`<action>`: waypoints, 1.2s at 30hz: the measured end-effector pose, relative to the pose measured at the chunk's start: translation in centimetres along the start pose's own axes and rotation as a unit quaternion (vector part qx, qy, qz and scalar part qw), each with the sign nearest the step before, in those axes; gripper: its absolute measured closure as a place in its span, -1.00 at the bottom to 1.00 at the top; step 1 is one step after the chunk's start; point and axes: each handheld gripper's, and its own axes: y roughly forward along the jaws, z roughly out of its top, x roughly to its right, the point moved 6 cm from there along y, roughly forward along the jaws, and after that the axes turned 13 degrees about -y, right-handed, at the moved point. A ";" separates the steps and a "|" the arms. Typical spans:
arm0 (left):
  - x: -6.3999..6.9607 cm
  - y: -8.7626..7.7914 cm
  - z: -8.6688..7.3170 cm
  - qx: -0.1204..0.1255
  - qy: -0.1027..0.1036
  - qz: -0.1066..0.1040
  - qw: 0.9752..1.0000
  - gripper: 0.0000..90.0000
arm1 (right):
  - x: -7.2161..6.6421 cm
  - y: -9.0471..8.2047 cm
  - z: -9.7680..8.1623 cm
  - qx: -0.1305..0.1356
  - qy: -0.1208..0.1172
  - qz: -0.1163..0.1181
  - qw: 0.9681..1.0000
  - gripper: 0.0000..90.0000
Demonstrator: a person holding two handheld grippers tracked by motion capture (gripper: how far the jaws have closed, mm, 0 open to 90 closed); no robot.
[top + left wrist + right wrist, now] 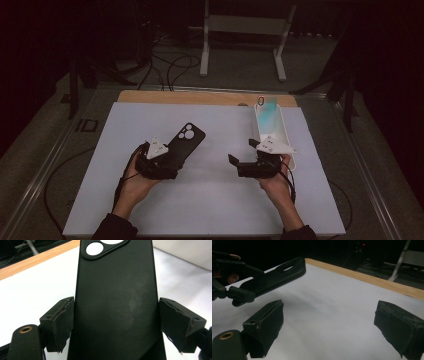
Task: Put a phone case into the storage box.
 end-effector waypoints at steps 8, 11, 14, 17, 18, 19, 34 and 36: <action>1.4 -0.1 0.1 0.007 0.013 -0.013 1.000 -0.62 | -0.4 1.0 0.8 -0.001 0.001 0.011 1.000 -0.80; 1.9 -0.1 0.2 0.009 0.020 -0.019 1.000 -0.62 | -0.6 1.3 1.2 -0.001 0.001 0.016 1.000 -0.80; 2.5 -0.1 0.2 0.013 0.024 -0.025 0.999 -0.62 | -0.9 1.8 1.4 0.000 0.001 0.023 1.000 -0.80; 2.9 -0.1 0.2 0.015 0.027 -0.029 0.999 -0.62 | -1.4 2.4 1.4 -0.004 0.002 0.035 0.999 -0.80; 3.1 -0.1 0.2 0.018 0.029 -0.030 0.999 -0.62 | -1.6 2.6 1.4 -0.006 0.003 0.039 0.999 -0.80; 3.3 -0.1 0.3 0.018 0.030 -0.034 0.999 -0.62 | -1.7 2.8 1.5 -0.008 0.004 0.043 0.999 -0.80; 5.5 -0.1 0.8 0.037 0.042 -0.056 0.997 -0.63 | -3.8 4.6 2.5 -0.024 0.050 0.102 0.993 -0.31; 5.6 -0.1 0.7 0.036 0.044 -0.055 0.997 -0.63 | -3.9 4.6 2.5 -0.021 0.067 0.122 0.990 -0.12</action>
